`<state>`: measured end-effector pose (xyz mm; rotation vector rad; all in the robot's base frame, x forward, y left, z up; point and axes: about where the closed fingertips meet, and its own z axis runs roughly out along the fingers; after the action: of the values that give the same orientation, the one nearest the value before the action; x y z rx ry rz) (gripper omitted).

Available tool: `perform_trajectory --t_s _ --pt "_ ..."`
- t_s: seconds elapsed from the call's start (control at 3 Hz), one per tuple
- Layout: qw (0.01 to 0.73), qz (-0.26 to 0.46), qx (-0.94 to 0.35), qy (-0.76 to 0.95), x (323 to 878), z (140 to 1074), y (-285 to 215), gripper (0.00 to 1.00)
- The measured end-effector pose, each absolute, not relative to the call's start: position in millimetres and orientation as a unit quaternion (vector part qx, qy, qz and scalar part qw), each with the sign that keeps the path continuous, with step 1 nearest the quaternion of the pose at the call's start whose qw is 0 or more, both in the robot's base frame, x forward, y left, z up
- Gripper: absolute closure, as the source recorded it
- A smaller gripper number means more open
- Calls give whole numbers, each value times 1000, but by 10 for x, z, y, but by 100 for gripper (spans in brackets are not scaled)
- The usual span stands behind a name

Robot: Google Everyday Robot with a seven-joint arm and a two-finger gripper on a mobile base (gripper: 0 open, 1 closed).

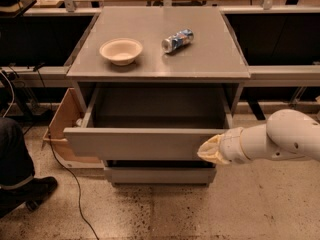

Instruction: Close top drawer

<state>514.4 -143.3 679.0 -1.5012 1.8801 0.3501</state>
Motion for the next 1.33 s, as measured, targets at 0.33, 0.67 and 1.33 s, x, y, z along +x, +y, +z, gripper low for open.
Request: perform_trajectory --t_s 0.33,0.67,1.33 --pt "372 128 -570 721 5425 6656 -1448 100" --pt "391 122 -566 716 5644 6600 -1389 100" --pt "416 115 -560 707 5911 6584 -1259 100"
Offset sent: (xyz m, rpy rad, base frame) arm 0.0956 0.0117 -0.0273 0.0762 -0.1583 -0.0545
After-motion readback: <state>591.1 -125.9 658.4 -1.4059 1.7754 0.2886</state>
